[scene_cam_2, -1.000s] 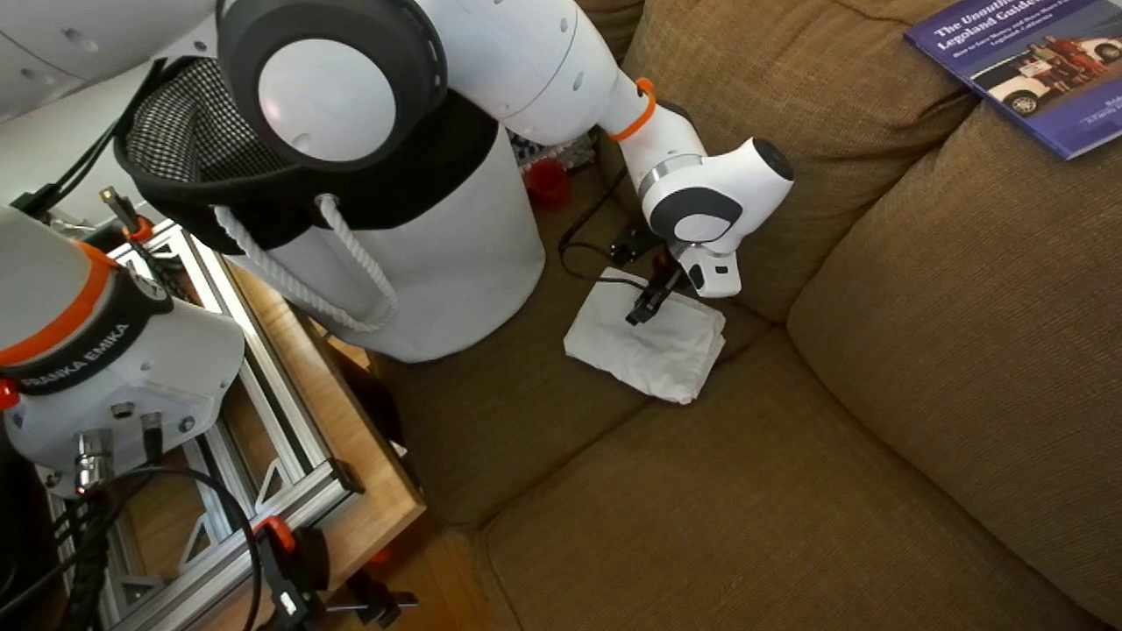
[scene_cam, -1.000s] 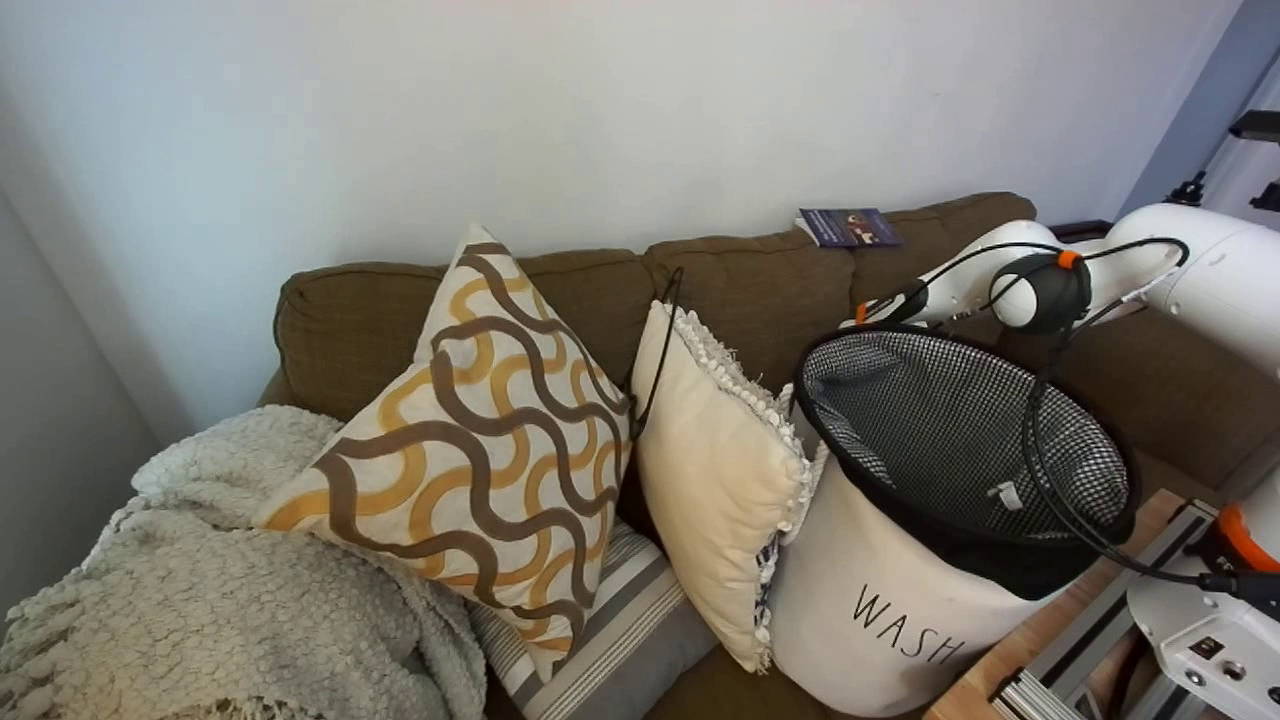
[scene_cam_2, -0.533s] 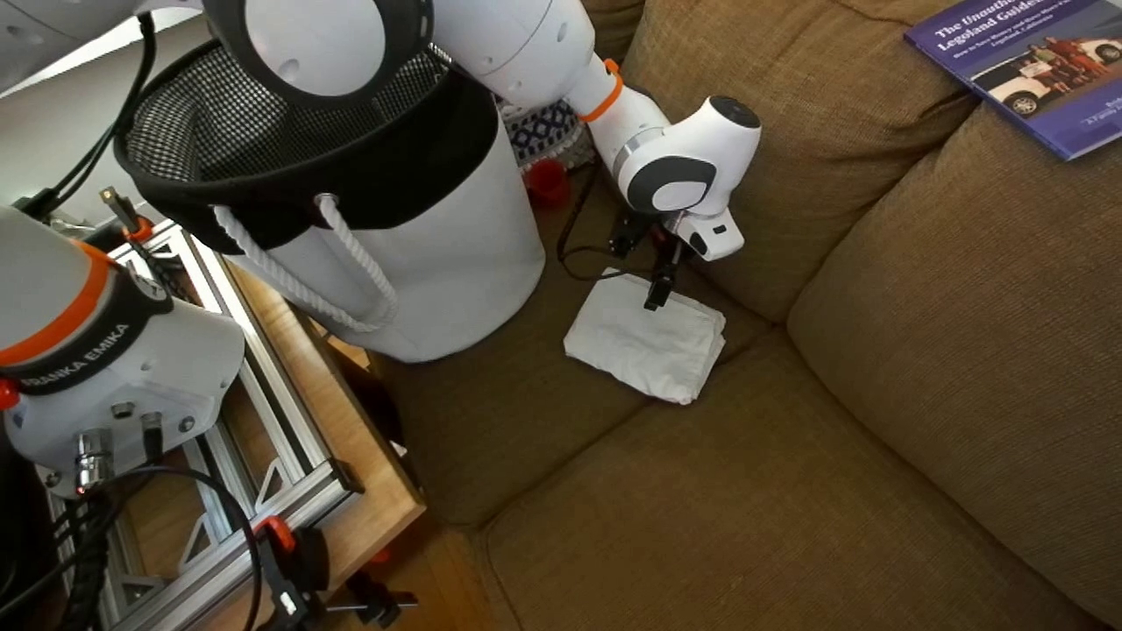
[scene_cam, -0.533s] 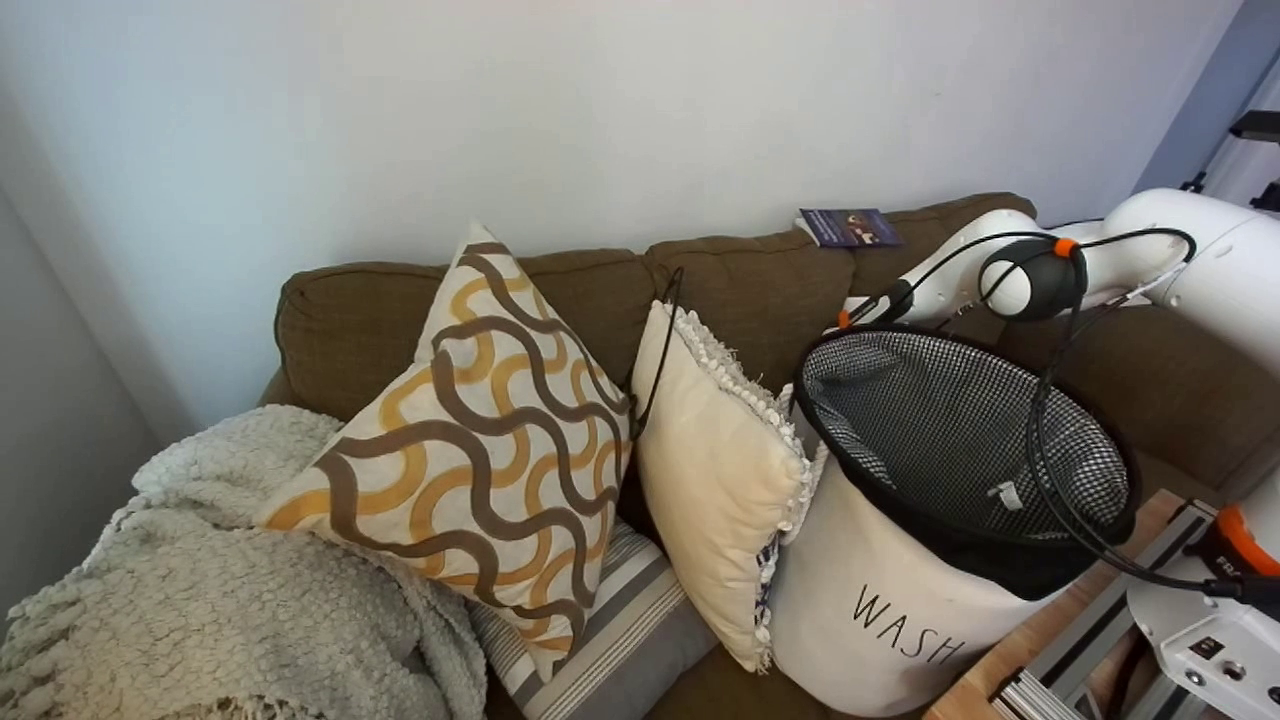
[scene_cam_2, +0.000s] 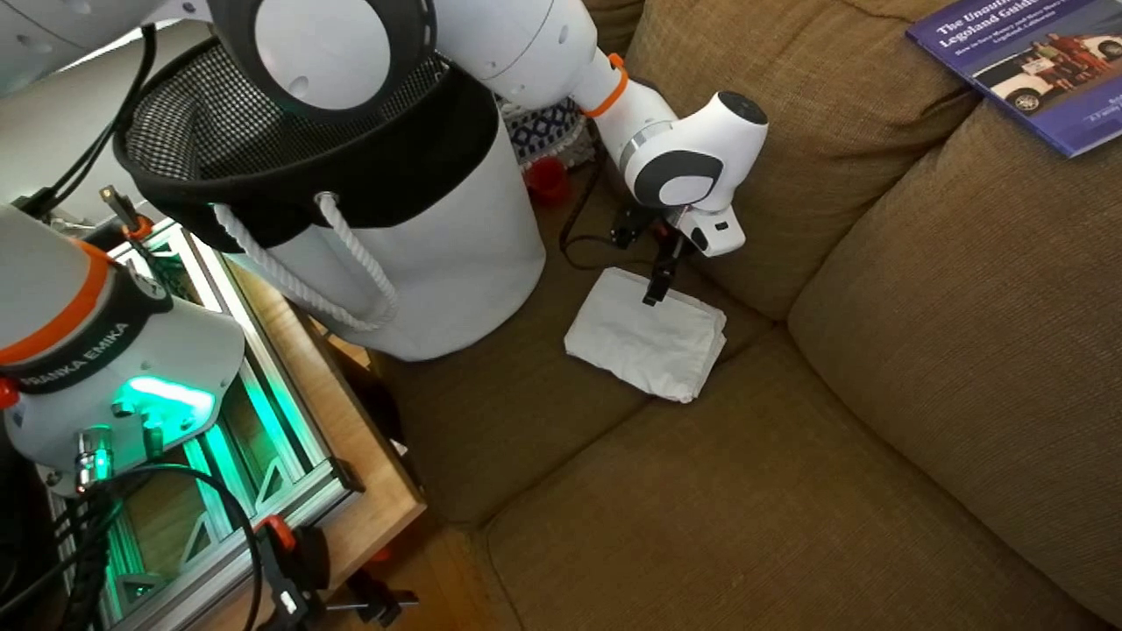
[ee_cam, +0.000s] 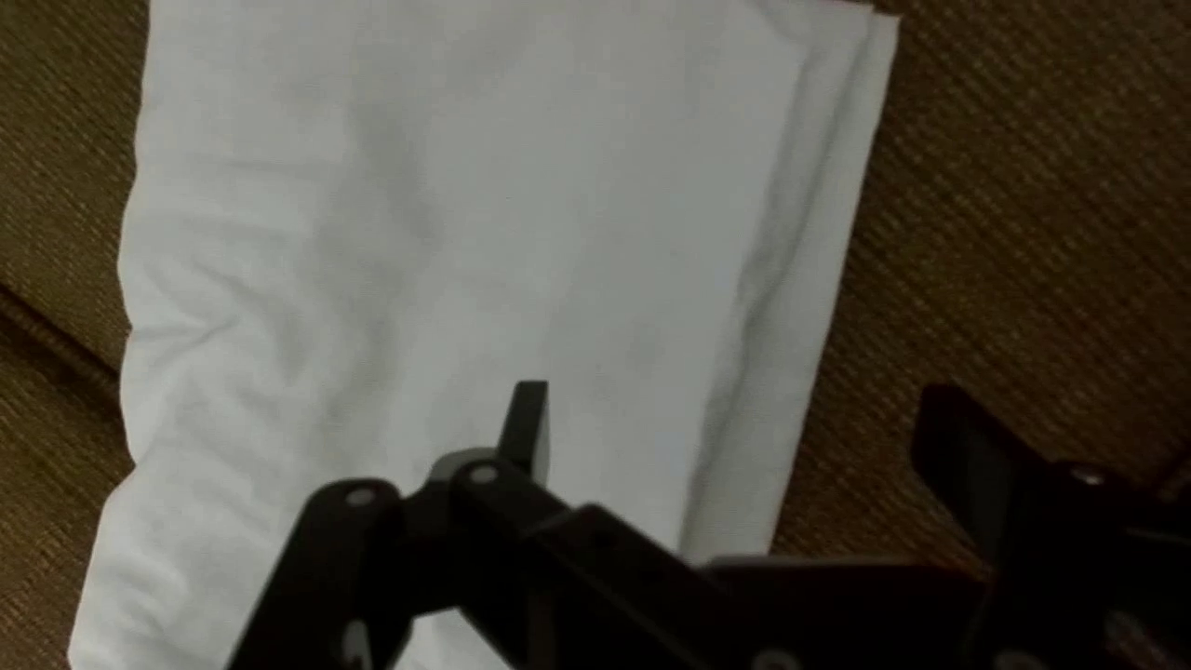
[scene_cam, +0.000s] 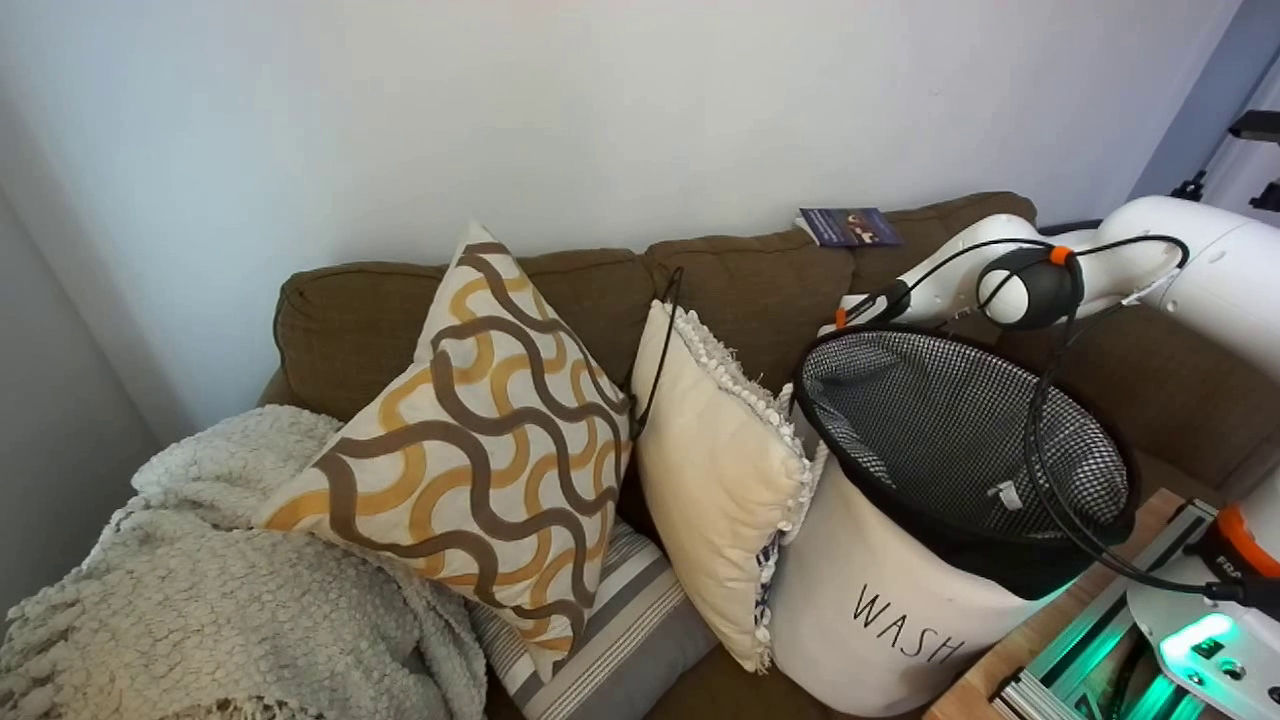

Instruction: Pick up the white folded towel on the sofa seat and put it inside the grocery bag on the sofa seat

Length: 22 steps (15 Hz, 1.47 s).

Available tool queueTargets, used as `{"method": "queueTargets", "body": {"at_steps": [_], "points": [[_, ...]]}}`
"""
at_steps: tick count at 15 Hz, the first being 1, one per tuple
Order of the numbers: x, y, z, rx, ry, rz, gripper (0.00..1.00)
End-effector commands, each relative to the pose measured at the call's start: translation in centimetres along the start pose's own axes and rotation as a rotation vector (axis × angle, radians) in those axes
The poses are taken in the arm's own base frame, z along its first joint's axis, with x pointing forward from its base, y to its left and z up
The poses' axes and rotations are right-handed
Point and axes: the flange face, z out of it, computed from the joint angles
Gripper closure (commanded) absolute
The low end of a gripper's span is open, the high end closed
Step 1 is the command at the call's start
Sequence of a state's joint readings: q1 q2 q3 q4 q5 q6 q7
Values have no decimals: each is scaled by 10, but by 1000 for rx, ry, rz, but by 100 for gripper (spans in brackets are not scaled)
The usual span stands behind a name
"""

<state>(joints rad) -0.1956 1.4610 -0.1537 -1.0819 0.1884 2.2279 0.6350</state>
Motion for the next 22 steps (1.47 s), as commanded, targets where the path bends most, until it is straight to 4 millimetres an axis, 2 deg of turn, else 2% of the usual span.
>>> {"method": "queueTargets", "body": {"at_steps": [1,2,4,5,7,16,22], "points": [[6,-4,18,-23,-47,43,0],[-1,2,9,-30,-51,47,0],[0,4,12,-36,-60,56,3],[-1,4,13,-42,-61,57,26],[-2,6,15,-46,-70,56,28],[-10,11,23,-105,-113,74,98],[-7,10,12,-132,-108,103,99]]}}
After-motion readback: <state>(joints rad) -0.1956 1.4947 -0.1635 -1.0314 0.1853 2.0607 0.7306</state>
